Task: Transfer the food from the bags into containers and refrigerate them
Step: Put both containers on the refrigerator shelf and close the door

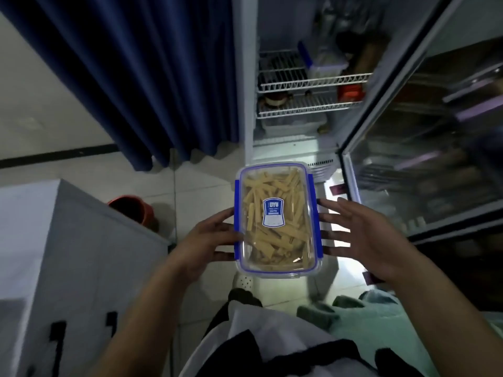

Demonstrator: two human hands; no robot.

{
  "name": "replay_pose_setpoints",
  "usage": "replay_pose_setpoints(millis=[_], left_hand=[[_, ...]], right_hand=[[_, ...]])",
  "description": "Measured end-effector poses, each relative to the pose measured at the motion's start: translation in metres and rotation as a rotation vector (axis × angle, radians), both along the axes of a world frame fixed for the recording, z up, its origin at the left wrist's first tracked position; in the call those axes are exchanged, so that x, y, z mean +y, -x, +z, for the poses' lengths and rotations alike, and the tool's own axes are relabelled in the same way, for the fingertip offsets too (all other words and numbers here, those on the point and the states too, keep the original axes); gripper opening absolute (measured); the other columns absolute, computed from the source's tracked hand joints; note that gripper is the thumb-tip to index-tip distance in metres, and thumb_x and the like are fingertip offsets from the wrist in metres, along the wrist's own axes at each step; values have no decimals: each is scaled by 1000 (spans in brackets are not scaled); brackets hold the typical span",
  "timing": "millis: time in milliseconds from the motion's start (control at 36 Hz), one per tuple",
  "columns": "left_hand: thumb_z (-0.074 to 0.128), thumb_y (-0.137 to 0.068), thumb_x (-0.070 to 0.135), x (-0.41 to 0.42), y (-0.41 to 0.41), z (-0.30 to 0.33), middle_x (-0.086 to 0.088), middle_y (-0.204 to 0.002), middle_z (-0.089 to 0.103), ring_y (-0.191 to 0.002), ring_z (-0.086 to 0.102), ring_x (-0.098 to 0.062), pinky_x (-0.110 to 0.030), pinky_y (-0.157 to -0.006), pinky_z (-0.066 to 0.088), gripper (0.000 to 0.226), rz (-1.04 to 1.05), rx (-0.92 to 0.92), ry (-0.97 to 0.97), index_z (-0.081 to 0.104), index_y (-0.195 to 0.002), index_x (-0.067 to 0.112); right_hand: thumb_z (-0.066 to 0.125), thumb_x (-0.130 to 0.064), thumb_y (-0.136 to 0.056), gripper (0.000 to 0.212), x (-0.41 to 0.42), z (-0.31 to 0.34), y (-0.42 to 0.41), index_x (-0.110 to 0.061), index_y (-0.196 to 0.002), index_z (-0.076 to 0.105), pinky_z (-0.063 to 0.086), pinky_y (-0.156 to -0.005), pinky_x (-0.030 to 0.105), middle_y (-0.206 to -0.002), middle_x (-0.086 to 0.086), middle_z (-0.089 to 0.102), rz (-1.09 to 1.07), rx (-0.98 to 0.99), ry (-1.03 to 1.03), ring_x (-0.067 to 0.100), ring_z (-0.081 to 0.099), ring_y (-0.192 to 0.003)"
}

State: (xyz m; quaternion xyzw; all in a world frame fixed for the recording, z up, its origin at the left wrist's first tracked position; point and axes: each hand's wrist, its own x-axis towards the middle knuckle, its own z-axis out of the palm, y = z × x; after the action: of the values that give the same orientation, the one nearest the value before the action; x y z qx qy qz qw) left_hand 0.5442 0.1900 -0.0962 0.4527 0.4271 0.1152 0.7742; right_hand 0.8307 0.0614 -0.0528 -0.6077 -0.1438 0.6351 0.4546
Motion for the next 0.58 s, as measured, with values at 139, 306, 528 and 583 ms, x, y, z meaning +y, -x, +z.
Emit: replay_pose_setpoints(millis=[139,306,528,583], left_hand=[[74,-87,12,73,-56,5,-12,-114,73,-105,72,-26,-34,-76,61,54,-116,-4,-36,62,-130,41],[81,-79,18,141,-125,11,-15,-119,71,-109,71,-28,-45,-84,61,55,-207,2,-43,67,-124,46],[83,-79,18,213,-220,0,-12,-118,72,-108,71,-25,-38,-78,61,58,-192,81,-22,64,-127,44],[83,-79,19,229,-242,-2,-11,-118,73,-109,71,-25,-43,-82,61,63,-155,119,-18,59,-133,40]], right_hand=[[84,-64,-53,79,41,10,-38,-30,-123,71,57,-91,51,-127,6,70,-94,-8,-8,34,69,-111],[71,-60,-71,59,76,9,-93,-31,-122,72,59,-86,48,-128,2,69,-226,37,3,32,68,-112],[70,-57,-71,57,154,-18,-191,-28,-120,73,58,-87,49,-123,3,71,-241,114,5,28,67,-101],[67,-55,-74,52,179,-25,-216,-27,-118,74,58,-80,44,-120,5,70,-220,129,10,25,65,-96]])
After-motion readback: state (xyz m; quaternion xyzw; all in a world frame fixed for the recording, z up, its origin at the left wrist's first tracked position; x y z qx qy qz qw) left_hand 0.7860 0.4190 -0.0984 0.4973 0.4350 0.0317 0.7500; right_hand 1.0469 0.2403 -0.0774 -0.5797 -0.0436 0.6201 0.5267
